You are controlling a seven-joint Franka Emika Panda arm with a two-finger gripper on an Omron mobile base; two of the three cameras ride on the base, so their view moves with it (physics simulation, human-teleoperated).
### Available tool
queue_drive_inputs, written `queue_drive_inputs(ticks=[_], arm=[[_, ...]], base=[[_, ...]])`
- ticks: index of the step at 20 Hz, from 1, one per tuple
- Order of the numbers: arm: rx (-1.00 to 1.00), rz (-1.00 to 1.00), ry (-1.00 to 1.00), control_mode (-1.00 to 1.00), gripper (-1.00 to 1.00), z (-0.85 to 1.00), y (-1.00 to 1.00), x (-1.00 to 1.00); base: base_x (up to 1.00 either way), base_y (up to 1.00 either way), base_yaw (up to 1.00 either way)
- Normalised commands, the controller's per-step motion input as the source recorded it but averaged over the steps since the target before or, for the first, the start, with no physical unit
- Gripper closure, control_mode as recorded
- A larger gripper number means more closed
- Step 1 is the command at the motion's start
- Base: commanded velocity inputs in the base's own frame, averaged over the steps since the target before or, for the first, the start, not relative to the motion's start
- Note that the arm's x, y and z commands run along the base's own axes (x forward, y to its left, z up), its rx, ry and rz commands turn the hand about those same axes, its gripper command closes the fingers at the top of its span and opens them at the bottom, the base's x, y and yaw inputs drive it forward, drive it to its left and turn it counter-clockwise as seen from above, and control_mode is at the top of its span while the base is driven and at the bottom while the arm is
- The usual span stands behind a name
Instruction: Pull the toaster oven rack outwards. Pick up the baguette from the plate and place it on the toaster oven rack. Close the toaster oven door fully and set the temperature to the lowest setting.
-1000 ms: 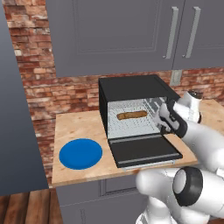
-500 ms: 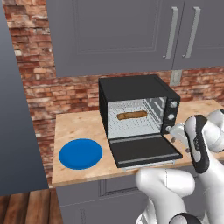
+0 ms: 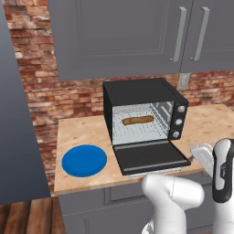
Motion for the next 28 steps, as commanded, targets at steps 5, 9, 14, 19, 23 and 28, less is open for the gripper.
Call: queue_drive_inputs(ticks=[5, 9, 14, 19, 23, 28], arm=[[0.06, -0.02, -0.04, -1.00, -1.00, -0.21, 0.00, 0.21], [0.05, -0.04, -0.01, -1.00, -1.00, -0.17, 0.00, 0.48], [0.05, -0.05, 0.00, -1.00, -1.00, -0.29, 0.00, 0.41], [0.04, -0.06, 0.00, -1.00, -1.00, -0.20, 0.00, 0.10], [0.05, -0.05, 0.00, -1.00, -1.00, -0.09, 0.00, 0.16], [0.07, -0.01, -0.03, -1.00, -1.00, -0.01, 0.00, 0.32]], base=[[0.00, 0.00, 0.00], [0.00, 0.00, 0.00], [0.00, 0.00, 0.00], [0.00, 0.00, 0.00], [0.00, 0.00, 0.00], [0.00, 0.00, 0.00]])
